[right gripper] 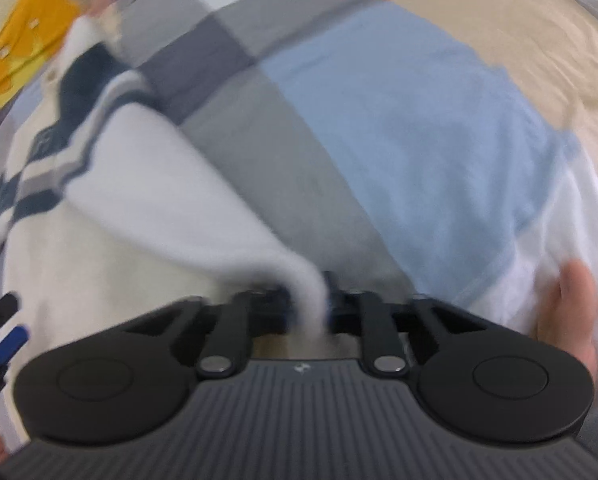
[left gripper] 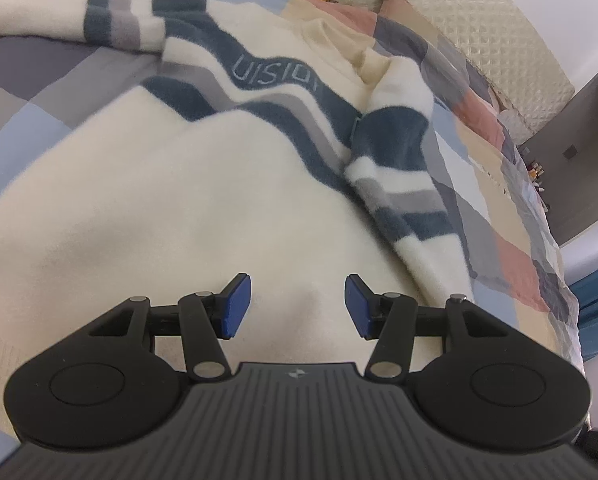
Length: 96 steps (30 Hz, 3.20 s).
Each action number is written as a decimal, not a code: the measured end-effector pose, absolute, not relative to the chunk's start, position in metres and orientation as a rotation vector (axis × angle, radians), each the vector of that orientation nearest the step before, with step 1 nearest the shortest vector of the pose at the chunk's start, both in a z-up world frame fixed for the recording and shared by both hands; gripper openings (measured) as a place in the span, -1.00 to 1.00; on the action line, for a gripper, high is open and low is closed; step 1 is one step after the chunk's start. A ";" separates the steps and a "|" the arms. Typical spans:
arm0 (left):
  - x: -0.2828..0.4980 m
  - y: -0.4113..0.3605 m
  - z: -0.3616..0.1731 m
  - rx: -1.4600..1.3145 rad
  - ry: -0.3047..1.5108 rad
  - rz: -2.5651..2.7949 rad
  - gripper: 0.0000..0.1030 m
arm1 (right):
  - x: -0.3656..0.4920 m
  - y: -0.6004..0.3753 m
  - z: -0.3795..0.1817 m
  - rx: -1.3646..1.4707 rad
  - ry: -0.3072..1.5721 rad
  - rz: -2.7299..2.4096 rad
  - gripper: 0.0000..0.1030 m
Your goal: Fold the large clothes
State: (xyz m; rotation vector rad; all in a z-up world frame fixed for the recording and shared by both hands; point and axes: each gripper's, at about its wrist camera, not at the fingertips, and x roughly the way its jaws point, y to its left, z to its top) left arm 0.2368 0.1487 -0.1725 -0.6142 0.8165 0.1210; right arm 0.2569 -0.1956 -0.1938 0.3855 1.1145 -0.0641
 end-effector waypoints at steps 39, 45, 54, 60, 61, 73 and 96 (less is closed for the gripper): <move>0.291 0.117 -0.197 -0.514 0.853 0.095 0.19 | 0.567 -0.366 -0.073 -0.109 0.485 -0.306 -0.77; 0.286 0.119 -0.195 -0.527 0.852 0.100 0.19 | 0.525 -0.408 -0.129 -0.118 0.532 -0.256 -0.77; 0.285 0.118 -0.192 -0.531 0.860 0.131 0.19 | 0.453 -0.446 -0.189 -0.064 0.665 -0.122 -0.68; 0.282 0.110 -0.190 -0.489 0.860 0.142 0.19 | 0.403 -0.468 -0.193 0.042 0.742 0.079 0.07; 0.281 0.110 -0.190 -0.486 0.860 0.145 0.19 | 0.394 -0.474 -0.192 0.057 0.747 0.121 0.11; 0.286 0.106 -0.193 -0.477 0.866 0.168 0.19 | 0.378 -0.573 -0.228 0.778 0.637 -0.057 0.07; 0.292 0.073 -0.192 -0.234 0.848 0.213 0.19 | 0.477 -0.567 -0.125 0.470 0.655 -0.166 -0.76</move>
